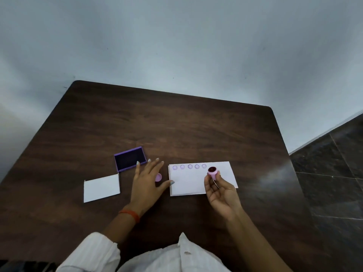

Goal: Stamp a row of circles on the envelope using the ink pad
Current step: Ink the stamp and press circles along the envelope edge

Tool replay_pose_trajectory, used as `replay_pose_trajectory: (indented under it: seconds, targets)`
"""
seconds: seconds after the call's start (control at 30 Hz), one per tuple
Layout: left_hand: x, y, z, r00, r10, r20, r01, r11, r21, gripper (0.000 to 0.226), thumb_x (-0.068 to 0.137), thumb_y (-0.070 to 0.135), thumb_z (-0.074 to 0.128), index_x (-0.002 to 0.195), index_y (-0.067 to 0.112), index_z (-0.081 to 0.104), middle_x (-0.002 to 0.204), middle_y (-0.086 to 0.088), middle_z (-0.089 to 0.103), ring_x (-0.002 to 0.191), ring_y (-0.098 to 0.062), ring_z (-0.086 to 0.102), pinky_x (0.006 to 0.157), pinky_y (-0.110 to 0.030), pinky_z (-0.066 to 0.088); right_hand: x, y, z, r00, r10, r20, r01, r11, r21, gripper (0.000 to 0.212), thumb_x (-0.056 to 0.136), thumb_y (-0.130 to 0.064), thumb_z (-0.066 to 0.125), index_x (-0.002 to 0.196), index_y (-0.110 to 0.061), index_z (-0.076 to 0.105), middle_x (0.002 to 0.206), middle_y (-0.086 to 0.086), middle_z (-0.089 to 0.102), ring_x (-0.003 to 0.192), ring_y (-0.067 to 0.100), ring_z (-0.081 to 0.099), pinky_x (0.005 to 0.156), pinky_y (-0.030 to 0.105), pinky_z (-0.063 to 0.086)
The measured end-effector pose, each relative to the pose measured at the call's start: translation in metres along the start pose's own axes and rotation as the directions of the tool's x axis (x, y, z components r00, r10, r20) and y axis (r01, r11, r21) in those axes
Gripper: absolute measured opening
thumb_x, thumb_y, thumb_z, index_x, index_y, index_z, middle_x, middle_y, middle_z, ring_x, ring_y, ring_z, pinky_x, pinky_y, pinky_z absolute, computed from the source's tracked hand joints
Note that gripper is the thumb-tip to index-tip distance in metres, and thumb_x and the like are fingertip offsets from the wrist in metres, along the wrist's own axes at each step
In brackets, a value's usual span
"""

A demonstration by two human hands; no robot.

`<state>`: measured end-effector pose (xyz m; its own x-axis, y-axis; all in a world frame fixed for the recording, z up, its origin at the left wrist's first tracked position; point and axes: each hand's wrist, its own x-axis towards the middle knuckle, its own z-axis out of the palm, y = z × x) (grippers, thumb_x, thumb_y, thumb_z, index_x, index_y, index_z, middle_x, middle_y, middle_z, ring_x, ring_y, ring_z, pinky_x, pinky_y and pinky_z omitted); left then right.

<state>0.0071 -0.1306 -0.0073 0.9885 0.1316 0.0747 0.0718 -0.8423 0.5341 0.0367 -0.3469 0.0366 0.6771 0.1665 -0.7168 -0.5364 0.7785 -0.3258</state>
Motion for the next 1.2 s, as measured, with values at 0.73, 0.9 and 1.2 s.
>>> replay_pose_trajectory:
  seconds: [0.73, 0.9, 1.2]
  targets:
    - [-0.002, -0.078, -0.039, 0.944, -0.274, -0.182, 0.260, 0.961, -0.095, 0.071, 0.076, 0.033, 0.072, 0.136, 0.018, 0.037, 0.147, -0.004, 0.039, 0.140, -0.023, 0.025, 0.117, -0.042, 0.001, 0.049, 0.092, 0.112, 0.968, 0.114, 0.222, 0.063, 0.750, -0.659, 0.023, 0.088, -0.002, 0.054, 0.110, 0.002, 0.059, 0.094, 0.013, 0.066, 0.084, 0.019, 0.063, 0.082, 0.029, 0.054]
    - [0.012, -0.090, -0.039, 0.952, -0.260, -0.163, 0.240, 0.961, -0.135, 0.076, 0.074, 0.029, 0.074, 0.137, 0.015, 0.035, 0.147, -0.005, 0.039, 0.140, -0.023, 0.025, 0.117, -0.043, 0.005, 0.069, 0.111, 0.129, 0.944, -0.089, 0.318, 0.330, 0.273, -0.904, 0.019, 0.079, -0.010, 0.069, 0.097, -0.007, 0.066, 0.102, 0.015, 0.070, 0.085, 0.020, 0.066, 0.078, 0.029, 0.057]
    - [0.019, -0.101, -0.032, 0.946, -0.296, -0.134, 0.260, 0.937, -0.234, 0.072, 0.074, 0.020, 0.074, 0.135, 0.009, 0.038, 0.144, -0.009, 0.043, 0.139, -0.026, 0.028, 0.117, -0.038, 0.008, 0.094, 0.135, 0.142, 0.552, 0.231, 0.801, 0.698, -0.654, -0.292, 0.017, 0.080, 0.000, 0.051, 0.094, 0.001, 0.062, 0.097, 0.020, 0.063, 0.091, 0.033, 0.055, 0.077, 0.038, 0.042]
